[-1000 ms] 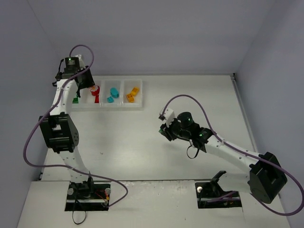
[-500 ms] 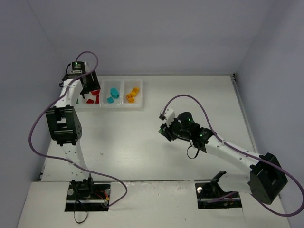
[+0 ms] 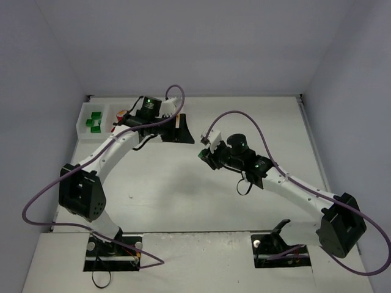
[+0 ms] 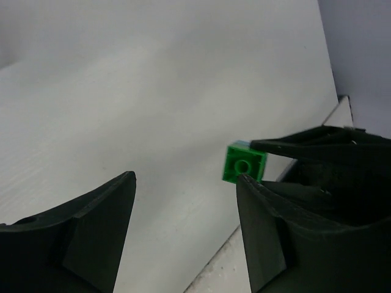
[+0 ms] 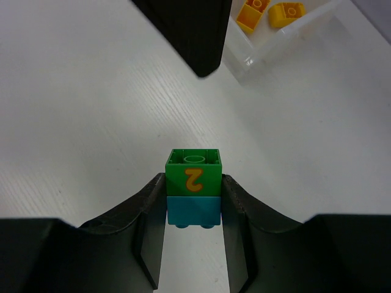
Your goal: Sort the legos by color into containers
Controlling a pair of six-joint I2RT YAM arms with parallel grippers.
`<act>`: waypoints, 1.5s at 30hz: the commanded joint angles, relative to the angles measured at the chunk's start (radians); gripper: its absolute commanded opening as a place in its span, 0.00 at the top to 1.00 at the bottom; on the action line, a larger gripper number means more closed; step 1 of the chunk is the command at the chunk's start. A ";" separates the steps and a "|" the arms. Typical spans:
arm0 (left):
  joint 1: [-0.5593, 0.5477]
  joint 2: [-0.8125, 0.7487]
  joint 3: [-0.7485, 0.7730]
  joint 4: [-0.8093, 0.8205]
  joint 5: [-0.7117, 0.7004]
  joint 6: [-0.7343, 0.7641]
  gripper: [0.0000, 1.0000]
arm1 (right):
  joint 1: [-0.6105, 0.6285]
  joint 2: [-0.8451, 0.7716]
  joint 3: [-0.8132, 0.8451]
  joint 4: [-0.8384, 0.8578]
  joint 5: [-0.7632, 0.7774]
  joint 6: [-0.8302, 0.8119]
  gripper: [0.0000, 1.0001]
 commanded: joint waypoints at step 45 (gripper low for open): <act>-0.163 0.028 -0.009 -0.054 0.247 0.084 0.74 | 0.027 -0.036 0.078 0.070 -0.068 -0.025 0.99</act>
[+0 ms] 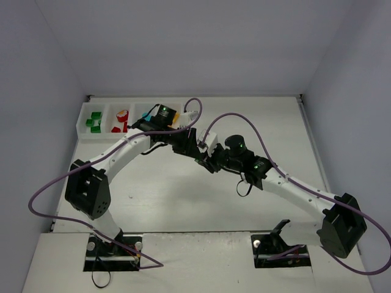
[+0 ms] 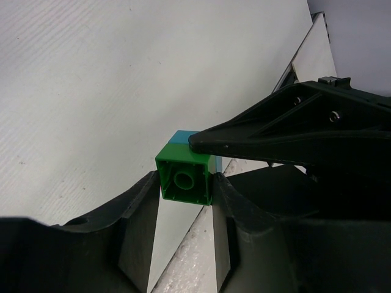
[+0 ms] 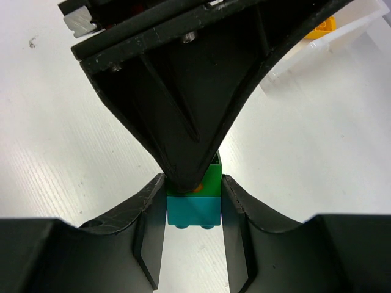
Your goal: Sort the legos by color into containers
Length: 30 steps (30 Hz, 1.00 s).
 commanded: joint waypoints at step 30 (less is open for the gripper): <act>0.006 -0.055 0.061 -0.062 -0.060 0.090 0.94 | 0.002 -0.048 -0.007 0.010 0.015 0.004 0.29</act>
